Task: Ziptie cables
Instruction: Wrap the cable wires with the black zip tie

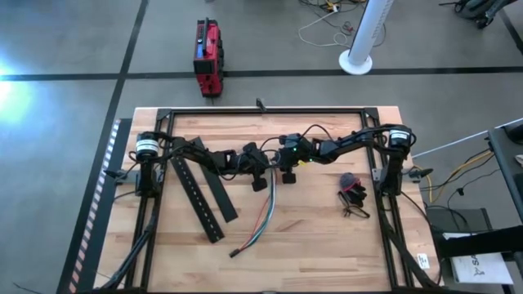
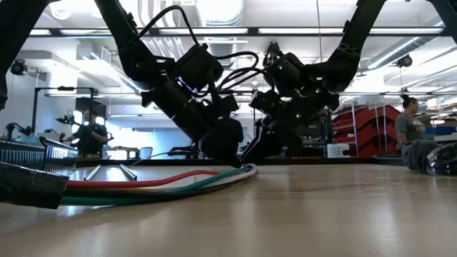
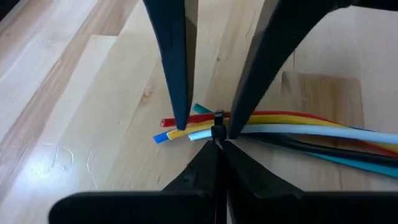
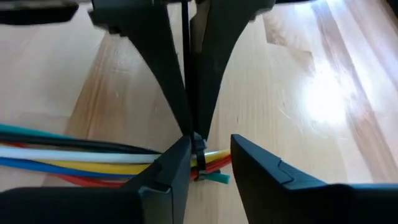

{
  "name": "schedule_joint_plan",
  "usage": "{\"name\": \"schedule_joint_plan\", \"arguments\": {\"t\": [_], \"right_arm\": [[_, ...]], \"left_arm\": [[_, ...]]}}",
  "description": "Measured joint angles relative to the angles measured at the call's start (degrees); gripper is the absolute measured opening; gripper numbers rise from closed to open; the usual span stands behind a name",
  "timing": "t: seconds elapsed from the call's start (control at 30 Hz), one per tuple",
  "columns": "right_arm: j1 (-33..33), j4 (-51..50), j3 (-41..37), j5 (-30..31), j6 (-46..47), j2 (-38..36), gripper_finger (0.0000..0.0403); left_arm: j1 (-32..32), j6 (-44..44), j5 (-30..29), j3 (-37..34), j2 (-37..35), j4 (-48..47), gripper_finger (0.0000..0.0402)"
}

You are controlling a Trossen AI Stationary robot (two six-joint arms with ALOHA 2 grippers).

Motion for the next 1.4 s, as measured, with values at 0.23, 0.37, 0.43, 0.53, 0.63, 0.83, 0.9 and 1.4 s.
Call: {"name": "schedule_joint_plan", "arguments": {"t": [0.23, 0.37, 0.43, 0.53, 0.63, 0.83, 0.9, 1.4], "right_arm": [[0.00, 0.10, 0.00, -1.89, -0.53, 0.32, 0.0097], [0.02, 0.17, 0.00, -2.38, -0.59, 0.66, 0.0071], [0.07, 0.19, 0.00, -2.47, -0.61, 0.85, 0.0053], [0.07, 0.19, 0.02, -2.48, -0.65, 1.00, 0.0022], [0.07, 0.17, 0.02, -2.49, -0.67, 1.04, 0.0007], [-0.15, -1.99, 0.20, -1.35, -0.62, 1.02, 0.0005], [-0.15, -2.50, -0.02, -0.92, -0.64, 1.00, 0.0003], [-0.26, -1.16, -0.86, -0.72, -0.39, 0.35, 0.0002]], "left_arm": [[-0.07, 0.43, 0.04, -0.02, 0.00, 1.00, 0.0000], [-0.11, 0.43, 0.01, -0.04, 0.00, 1.09, 0.0000], [-0.11, 0.60, 0.00, -0.07, 0.00, 1.25, 0.0000], [-0.13, 0.83, 0.00, -0.13, 0.02, 1.51, 0.0000], [-0.12, 0.82, -0.04, -0.13, 0.02, 1.55, 0.0000], [-0.22, -1.25, -1.36, -1.92, -0.17, 4.17, 0.0000], [-0.25, -2.68, -1.33, -3.82, -0.34, 7.49, 0.0000], [-0.37, -7.87, -1.30, -13.41, -1.44, 22.33, 0.0001]]}}
